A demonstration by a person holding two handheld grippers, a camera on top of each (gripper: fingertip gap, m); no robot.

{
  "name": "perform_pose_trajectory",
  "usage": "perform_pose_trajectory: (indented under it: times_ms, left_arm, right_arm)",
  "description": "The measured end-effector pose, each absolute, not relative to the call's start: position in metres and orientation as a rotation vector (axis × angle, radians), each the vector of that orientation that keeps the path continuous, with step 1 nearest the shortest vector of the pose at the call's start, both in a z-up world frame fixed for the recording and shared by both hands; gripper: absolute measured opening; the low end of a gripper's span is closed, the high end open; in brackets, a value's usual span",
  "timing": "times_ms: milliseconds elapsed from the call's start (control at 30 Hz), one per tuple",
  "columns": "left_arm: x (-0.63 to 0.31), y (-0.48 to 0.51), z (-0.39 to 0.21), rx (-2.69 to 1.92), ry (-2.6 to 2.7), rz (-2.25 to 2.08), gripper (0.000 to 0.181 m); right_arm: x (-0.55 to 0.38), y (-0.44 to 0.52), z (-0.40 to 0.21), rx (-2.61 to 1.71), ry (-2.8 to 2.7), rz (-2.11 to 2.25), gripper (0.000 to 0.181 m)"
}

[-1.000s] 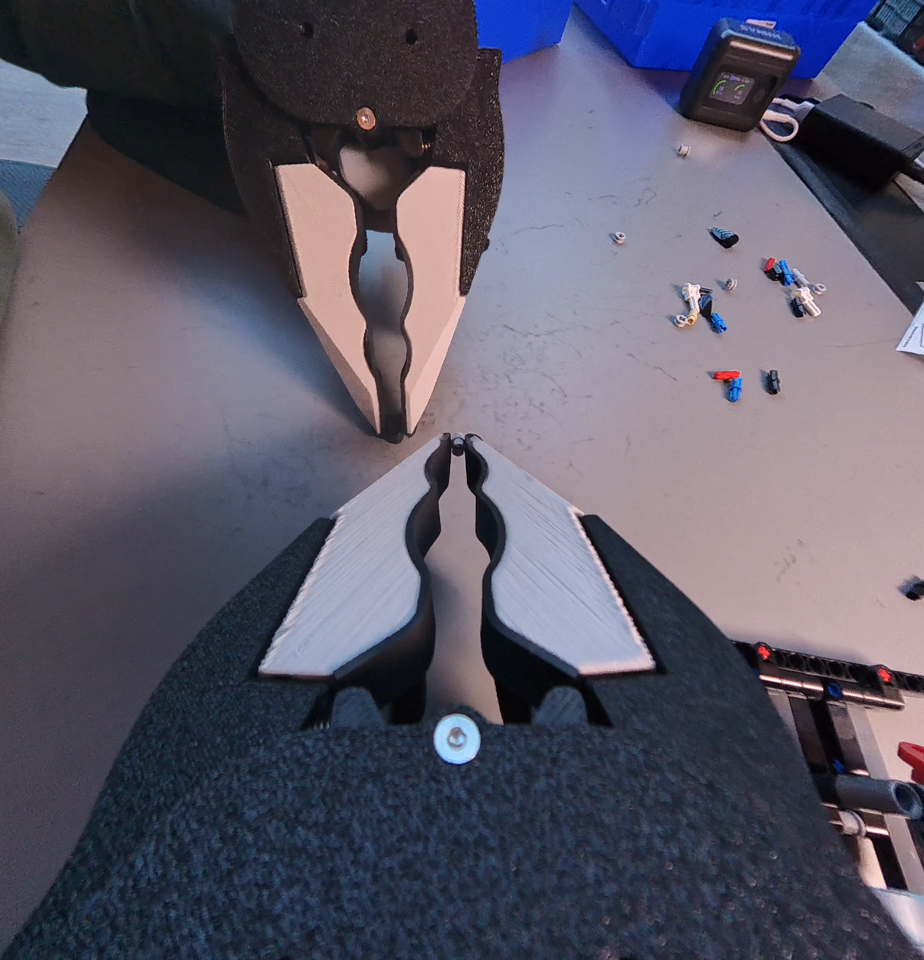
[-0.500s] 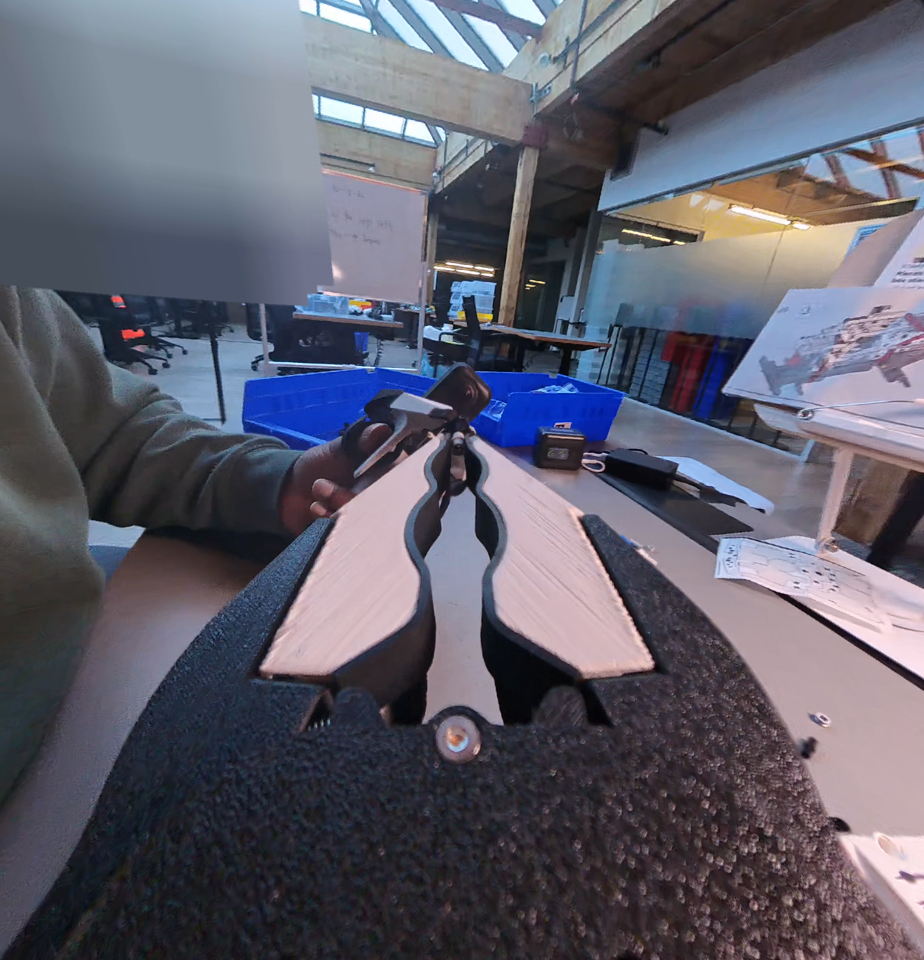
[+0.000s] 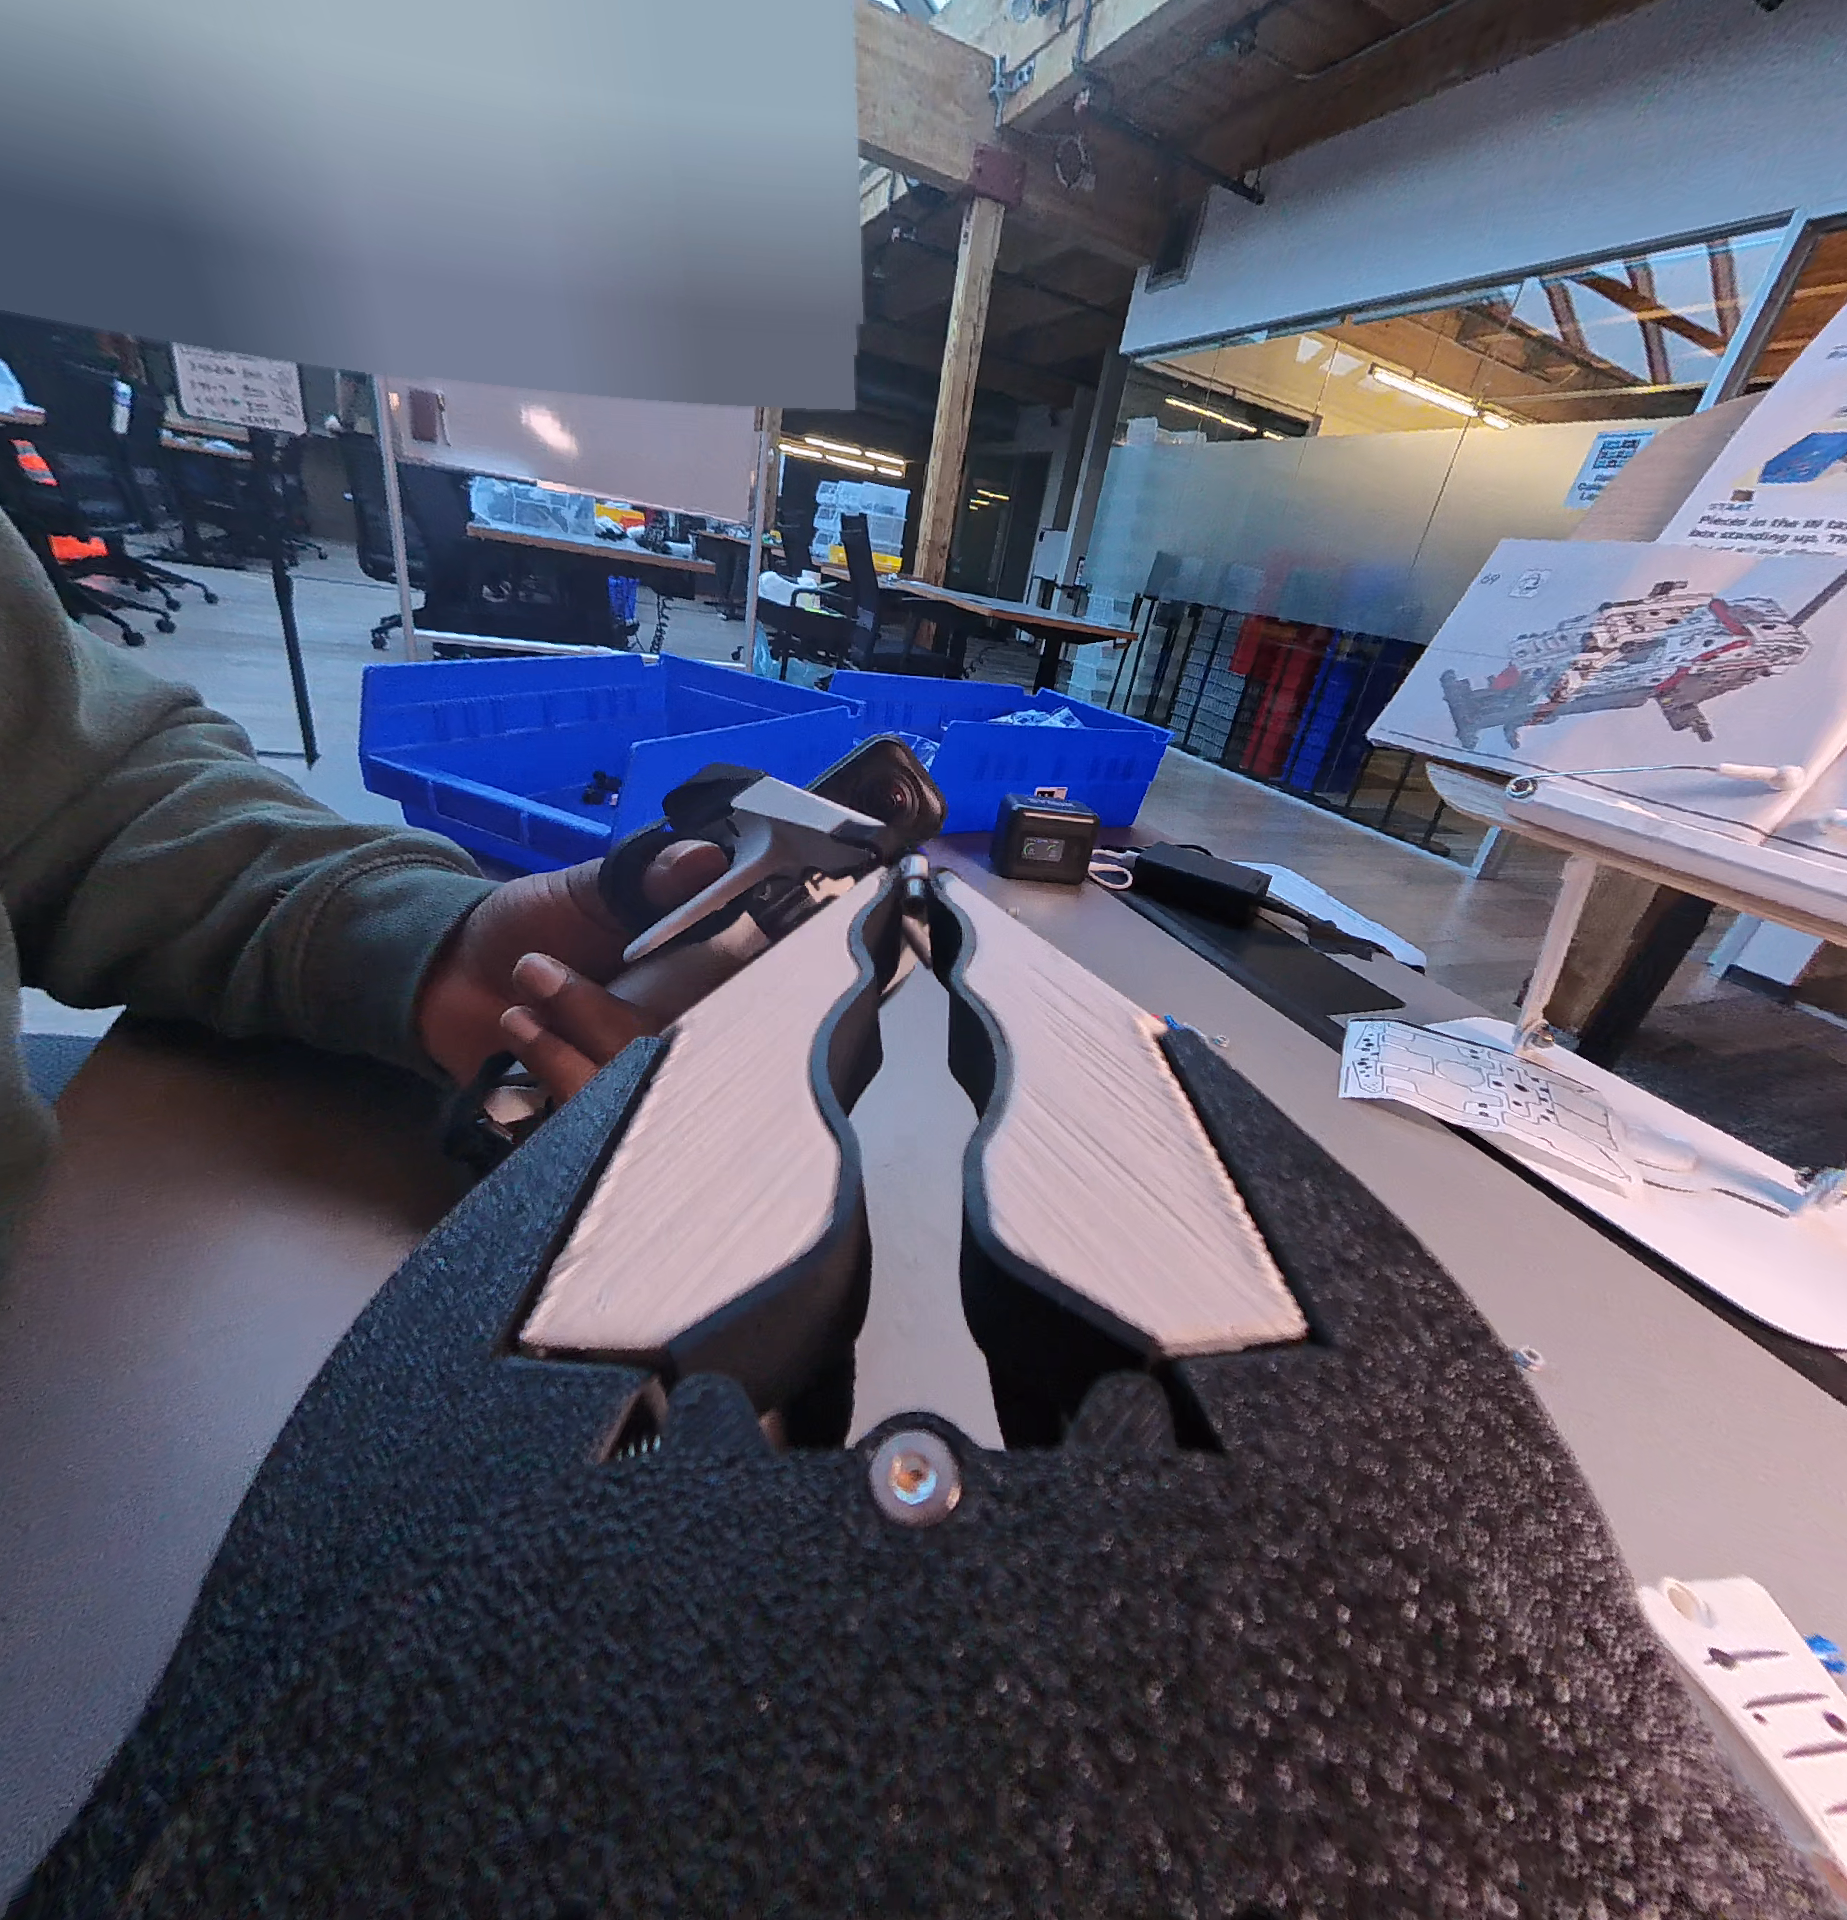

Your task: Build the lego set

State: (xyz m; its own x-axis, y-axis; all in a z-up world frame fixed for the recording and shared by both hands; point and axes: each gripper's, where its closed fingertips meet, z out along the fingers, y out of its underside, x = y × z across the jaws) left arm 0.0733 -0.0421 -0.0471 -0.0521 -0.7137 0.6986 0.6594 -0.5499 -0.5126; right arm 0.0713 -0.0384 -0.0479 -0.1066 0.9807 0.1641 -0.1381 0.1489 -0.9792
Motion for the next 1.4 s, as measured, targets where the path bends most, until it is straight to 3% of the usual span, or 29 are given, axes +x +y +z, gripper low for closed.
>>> perform_pose_trajectory:
  times_ms: [500,1400]
  left_arm:
    - [0.08,-0.05,-0.073,-1.521,0.324,-1.529,0.007]
    - [0.101,-0.081,-0.112,-1.779,0.539,-1.732,0.005]
  right_arm:
    - [0.074,-0.047,-0.072,-0.952,-1.507,1.164,0.004]
    - [0.087,-0.081,-0.114,-0.876,-1.838,1.223,0.003]
